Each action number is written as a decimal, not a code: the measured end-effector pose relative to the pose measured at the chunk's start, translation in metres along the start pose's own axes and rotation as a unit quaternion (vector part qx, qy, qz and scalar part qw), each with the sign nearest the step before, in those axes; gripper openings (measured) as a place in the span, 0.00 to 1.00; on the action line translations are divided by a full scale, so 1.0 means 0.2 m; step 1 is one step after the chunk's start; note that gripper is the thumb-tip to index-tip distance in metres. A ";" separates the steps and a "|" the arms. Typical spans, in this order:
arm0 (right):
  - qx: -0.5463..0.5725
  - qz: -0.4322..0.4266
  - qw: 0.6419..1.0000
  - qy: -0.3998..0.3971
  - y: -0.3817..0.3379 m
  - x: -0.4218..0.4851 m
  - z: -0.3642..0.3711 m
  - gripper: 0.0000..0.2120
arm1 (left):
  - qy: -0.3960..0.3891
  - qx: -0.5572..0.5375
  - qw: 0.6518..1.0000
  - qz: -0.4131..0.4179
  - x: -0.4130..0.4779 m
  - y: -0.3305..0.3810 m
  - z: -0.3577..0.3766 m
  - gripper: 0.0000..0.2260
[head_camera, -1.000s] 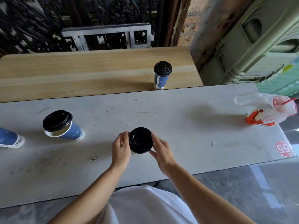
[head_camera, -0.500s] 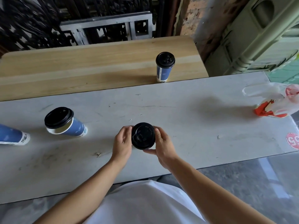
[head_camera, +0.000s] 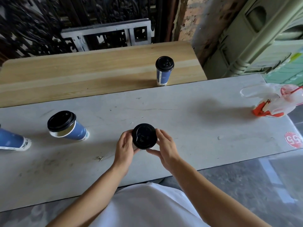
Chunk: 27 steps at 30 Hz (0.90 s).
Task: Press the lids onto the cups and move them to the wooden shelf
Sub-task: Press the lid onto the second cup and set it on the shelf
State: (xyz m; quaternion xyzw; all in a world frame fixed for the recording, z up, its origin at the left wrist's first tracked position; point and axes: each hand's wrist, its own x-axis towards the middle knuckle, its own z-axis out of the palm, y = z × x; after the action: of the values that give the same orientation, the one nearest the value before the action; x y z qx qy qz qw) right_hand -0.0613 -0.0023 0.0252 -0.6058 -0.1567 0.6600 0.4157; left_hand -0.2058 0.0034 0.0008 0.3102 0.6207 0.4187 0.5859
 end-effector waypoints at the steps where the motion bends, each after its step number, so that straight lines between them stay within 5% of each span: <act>1: 0.005 -0.002 1.000 -0.006 0.01 -0.01 0.00 0.14 | 0.005 -0.003 1.000 -0.005 0.00 0.00 0.00 0.11; 18: -0.097 -0.066 0.992 -0.050 0.02 0.02 -0.04 0.14 | 0.053 0.031 0.996 -0.061 0.03 -0.03 -0.04 0.15; 27: -0.149 -0.089 0.985 -0.005 0.00 0.08 0.00 0.16 | 0.020 0.052 0.998 -0.032 0.09 0.01 -0.03 0.16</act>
State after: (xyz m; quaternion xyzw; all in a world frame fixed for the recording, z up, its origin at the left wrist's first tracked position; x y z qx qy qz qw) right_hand -0.0595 0.0083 0.0144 -0.6412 -0.3091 0.5925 0.3773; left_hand -0.2132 0.0192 -0.0058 0.3119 0.6632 0.3727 0.5692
